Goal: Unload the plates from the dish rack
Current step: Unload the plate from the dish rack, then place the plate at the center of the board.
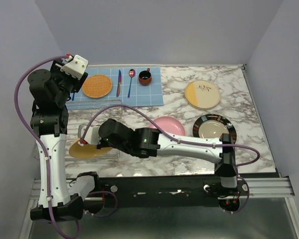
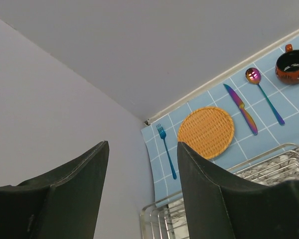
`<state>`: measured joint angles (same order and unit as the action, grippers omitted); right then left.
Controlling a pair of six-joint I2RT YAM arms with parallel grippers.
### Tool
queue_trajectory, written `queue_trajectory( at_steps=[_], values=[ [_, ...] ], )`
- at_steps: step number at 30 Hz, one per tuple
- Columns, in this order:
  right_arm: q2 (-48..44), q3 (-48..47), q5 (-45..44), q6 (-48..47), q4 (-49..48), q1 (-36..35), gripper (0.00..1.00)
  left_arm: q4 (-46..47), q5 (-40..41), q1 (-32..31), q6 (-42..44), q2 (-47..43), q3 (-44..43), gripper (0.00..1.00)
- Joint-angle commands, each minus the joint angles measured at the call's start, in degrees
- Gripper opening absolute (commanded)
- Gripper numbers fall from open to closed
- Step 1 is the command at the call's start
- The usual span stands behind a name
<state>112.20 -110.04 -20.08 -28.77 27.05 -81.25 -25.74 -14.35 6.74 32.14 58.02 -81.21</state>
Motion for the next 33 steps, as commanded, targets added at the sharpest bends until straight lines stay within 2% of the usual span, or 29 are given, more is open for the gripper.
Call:
queue_trajectory(
  at_steps=[1,13,16,20,26,32,33],
  values=[
    [-2.95,-4.13,-3.30,-2.07,0.20,0.57,0.01,1.47,2.31,0.38,-1.99,0.08,0.17,0.66],
    [-4.36,-3.61,-4.80,-3.13,0.46,1.88,0.01,4.02,5.91,0.55,-2.70,0.95,0.88,0.66],
    [-6.46,-3.52,-3.75,-2.08,1.69,5.04,0.01,4.38,5.21,1.16,-3.40,1.31,0.35,0.66],
    [-10.24,-1.86,-1.03,0.99,5.37,12.76,0.01,3.85,3.19,1.43,-4.01,1.31,0.26,0.66],
    [-17.70,4.12,8.29,5.91,11.35,26.46,0.01,-0.01,-2.52,1.43,-3.05,0.78,1.75,0.66],
    [-22.11,10.98,23.66,8.03,21.35,37.19,0.01,-5.90,-8.23,1.43,1.69,0.78,3.51,0.65],
    [-21.85,10.99,28.46,7.95,23.47,38.52,0.01,-6.51,-8.85,1.34,2.74,0.69,4.12,0.65]
  ],
)
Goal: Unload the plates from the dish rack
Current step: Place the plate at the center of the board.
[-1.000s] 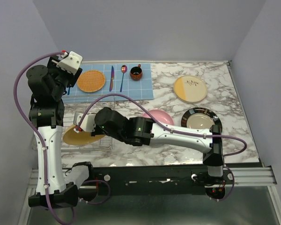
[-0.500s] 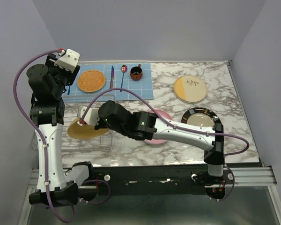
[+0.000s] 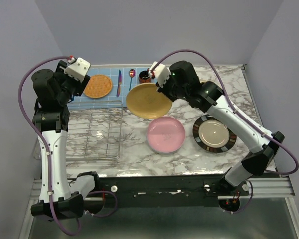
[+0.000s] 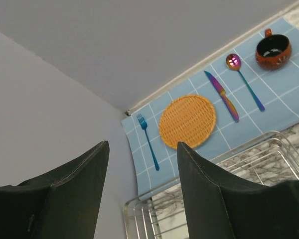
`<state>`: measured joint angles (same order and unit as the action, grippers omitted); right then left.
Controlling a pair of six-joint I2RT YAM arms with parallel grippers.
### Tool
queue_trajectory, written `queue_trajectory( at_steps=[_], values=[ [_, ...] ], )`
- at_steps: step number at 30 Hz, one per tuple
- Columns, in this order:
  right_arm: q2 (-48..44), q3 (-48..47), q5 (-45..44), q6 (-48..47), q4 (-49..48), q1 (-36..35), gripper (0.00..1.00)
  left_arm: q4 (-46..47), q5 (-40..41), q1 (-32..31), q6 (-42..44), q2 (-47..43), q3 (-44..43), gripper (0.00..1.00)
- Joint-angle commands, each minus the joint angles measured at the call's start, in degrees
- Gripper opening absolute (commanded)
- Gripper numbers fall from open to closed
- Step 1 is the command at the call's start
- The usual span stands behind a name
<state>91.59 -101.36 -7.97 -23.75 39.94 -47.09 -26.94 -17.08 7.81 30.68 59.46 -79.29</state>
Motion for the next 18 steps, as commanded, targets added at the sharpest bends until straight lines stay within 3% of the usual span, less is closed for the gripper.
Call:
queue_trajectory(
  at_steps=[1,6,12,18],
  values=[
    [-0.98,2.05,18.49,2.83,12.59,5.68,0.01,-7.23,-6.82,0.36,5.26,-0.58,2.38,0.65],
    [1.57,1.17,32.91,-0.15,24.38,15.61,0.01,-12.43,-10.34,0.27,11.68,-0.49,3.34,0.65],
    [6.83,-0.40,40.04,-5.34,30.27,24.32,0.01,-13.58,-11.13,0.19,13.36,-1.72,6.07,0.64],
    [16.41,-2.00,44.97,-10.18,37.84,27.31,0.01,-15.51,-12.89,0.18,14.59,-2.68,8.44,0.64]
  ],
)
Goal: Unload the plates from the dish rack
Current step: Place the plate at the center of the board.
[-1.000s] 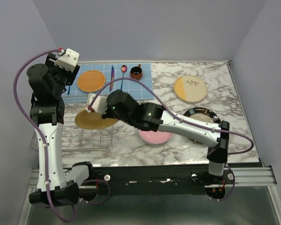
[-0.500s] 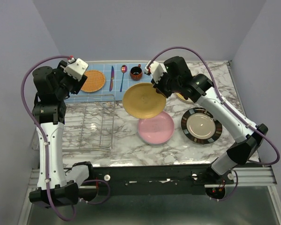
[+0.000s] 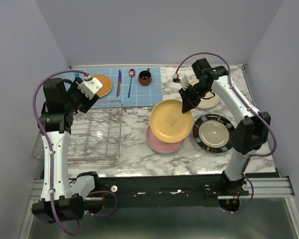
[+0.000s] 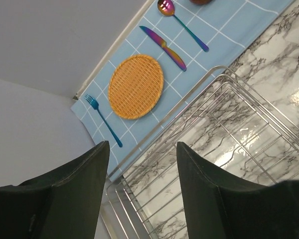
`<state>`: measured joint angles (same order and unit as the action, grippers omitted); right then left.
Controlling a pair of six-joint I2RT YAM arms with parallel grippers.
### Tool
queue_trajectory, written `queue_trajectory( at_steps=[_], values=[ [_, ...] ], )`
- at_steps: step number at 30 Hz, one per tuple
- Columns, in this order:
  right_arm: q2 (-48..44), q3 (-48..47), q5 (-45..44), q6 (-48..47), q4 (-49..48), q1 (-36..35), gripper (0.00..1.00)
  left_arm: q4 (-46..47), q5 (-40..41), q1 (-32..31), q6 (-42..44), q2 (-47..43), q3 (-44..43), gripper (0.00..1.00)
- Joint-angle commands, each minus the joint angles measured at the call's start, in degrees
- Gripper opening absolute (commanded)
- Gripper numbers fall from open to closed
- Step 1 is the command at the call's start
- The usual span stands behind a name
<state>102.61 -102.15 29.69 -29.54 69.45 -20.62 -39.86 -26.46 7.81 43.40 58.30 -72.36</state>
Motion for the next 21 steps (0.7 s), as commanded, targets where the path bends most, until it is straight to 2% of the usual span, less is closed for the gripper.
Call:
queue_trajectory(
  at_steps=[1,11,21],
  values=[
    [5.58,-0.60,6.79,-4.04,7.64,0.93,0.01,-2.68,-3.51,0.01,2.04,-1.79,2.04,0.64],
    [11.99,-3.23,7.75,-2.28,4.91,1.11,0.01,-1.19,-2.90,-0.96,1.69,-3.46,6.44,0.64],
    [15.08,-0.95,3.36,-0.26,-0.98,1.11,0.01,0.22,-2.99,-1.40,0.55,-4.34,9.33,0.65]
  ],
)
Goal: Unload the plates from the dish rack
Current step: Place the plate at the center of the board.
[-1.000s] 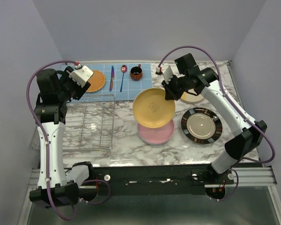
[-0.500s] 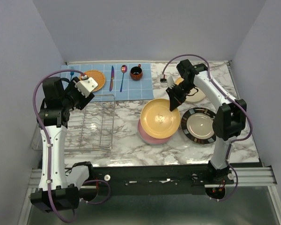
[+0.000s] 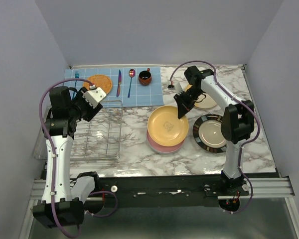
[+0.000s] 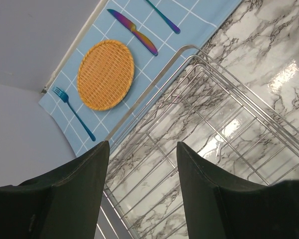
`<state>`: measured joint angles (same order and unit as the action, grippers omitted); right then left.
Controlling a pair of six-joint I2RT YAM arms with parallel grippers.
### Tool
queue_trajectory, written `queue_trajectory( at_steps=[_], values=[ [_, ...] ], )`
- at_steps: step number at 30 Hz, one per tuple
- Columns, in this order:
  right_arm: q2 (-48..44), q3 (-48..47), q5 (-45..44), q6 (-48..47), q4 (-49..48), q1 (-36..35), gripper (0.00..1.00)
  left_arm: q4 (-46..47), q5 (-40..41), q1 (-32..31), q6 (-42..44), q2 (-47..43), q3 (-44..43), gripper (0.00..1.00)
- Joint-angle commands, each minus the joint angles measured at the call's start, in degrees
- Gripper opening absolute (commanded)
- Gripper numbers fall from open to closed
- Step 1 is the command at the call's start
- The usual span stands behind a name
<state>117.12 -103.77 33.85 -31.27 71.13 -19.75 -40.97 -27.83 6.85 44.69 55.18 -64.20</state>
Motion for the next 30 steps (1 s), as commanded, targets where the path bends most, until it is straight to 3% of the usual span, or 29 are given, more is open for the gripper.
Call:
queue_trajectory(
  at_steps=[1,30],
  values=[
    [0.74,1.02,-0.97,1.47,-3.01,0.24,0.01,1.68,-1.52,-0.52,-0.92,-1.21,1.45,0.65],
    [1.09,8.40,0.08,5.25,-9.70,-1.61,0.01,3.35,-0.90,-1.14,-0.83,-2.27,4.35,0.65]
  ],
)
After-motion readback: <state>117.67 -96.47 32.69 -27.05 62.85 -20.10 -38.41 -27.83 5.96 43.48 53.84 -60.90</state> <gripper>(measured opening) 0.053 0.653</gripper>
